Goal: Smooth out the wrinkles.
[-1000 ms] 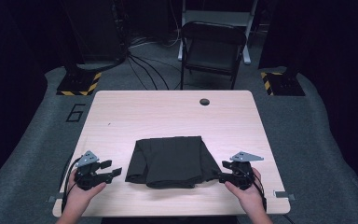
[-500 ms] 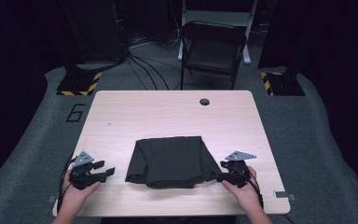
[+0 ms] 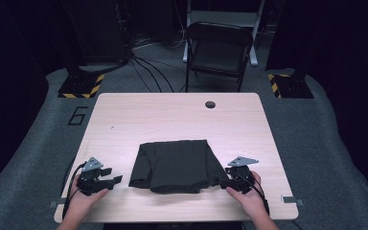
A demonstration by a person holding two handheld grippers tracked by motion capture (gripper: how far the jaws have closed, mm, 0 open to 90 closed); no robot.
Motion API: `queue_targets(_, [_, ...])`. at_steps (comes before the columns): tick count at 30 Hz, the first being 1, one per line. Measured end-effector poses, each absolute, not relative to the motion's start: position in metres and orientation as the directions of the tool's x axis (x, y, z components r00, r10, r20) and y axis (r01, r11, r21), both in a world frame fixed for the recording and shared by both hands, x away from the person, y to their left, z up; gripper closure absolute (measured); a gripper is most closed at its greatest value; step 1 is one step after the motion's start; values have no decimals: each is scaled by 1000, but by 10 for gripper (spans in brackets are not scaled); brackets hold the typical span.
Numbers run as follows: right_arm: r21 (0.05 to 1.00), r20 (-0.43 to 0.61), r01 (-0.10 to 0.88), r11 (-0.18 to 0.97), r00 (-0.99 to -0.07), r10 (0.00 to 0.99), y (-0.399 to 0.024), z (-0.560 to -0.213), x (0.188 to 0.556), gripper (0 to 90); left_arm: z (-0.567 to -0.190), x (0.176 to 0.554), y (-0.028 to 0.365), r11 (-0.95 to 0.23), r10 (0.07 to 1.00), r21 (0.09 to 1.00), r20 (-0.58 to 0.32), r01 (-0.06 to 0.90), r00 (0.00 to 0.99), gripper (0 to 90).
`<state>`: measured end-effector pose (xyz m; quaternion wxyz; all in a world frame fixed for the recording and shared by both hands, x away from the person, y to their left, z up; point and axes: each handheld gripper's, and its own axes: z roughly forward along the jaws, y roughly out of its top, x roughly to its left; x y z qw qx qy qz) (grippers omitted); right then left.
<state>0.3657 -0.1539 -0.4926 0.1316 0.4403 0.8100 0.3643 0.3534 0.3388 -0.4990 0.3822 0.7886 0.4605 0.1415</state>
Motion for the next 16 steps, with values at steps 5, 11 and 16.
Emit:
queue_targets(5, [704, 95, 617, 352, -572, 815, -157, -493, 361, 406, -498, 355, 332, -285, 827, 741, -131, 608, 547, 392])
queue_targets(11, [696, 98, 637, 331, -540, 836, -165, -494, 355, 400, -499, 361, 316, -325, 808, 723, -122, 610, 576, 392])
queue_targets(16, [702, 114, 650, 292, -507, 855, -174, -493, 348, 396, -496, 361, 312, -323, 796, 736, -130, 596, 592, 392])
